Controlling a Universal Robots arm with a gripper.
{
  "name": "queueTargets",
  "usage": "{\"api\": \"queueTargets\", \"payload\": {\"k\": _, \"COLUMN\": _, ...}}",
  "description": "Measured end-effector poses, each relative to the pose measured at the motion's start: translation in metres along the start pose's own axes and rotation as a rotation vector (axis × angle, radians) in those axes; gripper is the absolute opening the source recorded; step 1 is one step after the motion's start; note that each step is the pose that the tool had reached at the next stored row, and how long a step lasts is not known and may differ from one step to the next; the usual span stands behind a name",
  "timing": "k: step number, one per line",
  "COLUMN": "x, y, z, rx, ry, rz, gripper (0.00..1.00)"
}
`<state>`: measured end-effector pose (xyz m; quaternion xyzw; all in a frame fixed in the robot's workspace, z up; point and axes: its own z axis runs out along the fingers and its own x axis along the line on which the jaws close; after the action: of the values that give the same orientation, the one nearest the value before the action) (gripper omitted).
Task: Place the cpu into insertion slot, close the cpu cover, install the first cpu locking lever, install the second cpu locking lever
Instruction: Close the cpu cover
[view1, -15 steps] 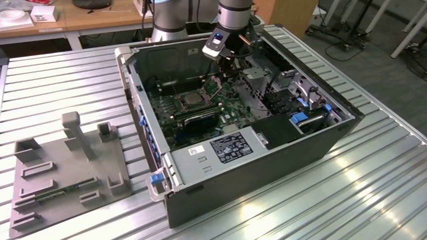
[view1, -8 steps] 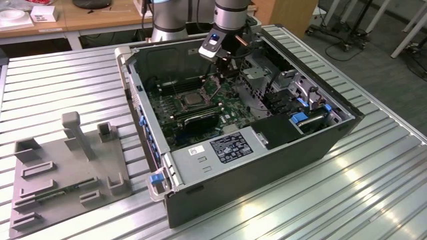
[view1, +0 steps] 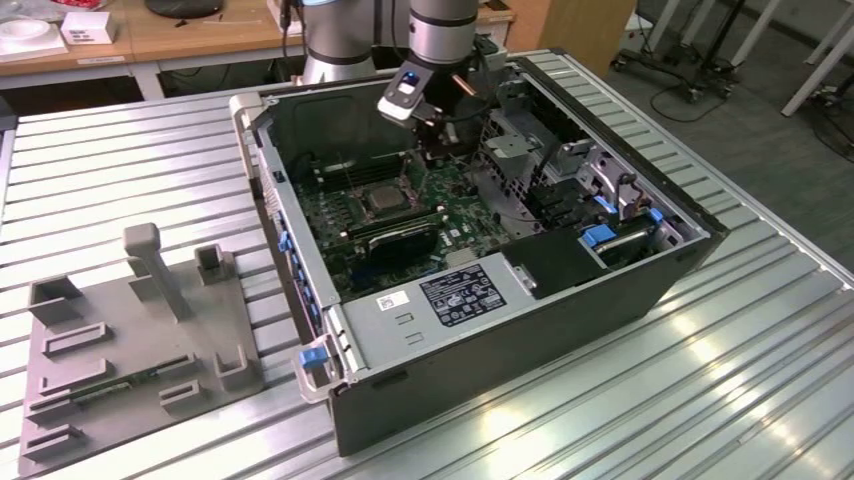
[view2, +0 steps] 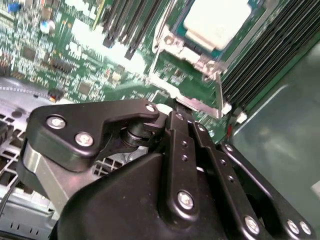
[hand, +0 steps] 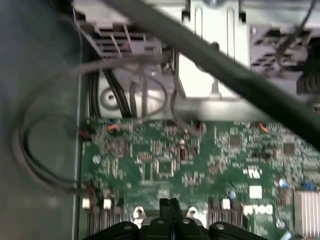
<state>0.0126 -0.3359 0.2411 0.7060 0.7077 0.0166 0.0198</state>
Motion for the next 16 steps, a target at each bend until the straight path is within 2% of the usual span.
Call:
{"api": "queueTargets", "payload": {"k": 11, "x": 0.0001, "y": -0.0289, "z": -0.0003, "rx": -0.0013, "ry": 0.0001, "rz": 0.001, "gripper": 0.1}}
{"api": "queueTargets", "payload": {"k": 13, "x": 0.0001, "y": -0.0311, "z": -0.0004, "rx": -0.0012, "ry": 0.0, "rz": 0.001, "gripper": 0.1}}
{"api": "queueTargets", "payload": {"k": 16, "x": 0.0001, "y": -0.0313, "z": -0.0004, "rx": -0.0013, "ry": 0.0, "rz": 0.001, "gripper": 0.1}}
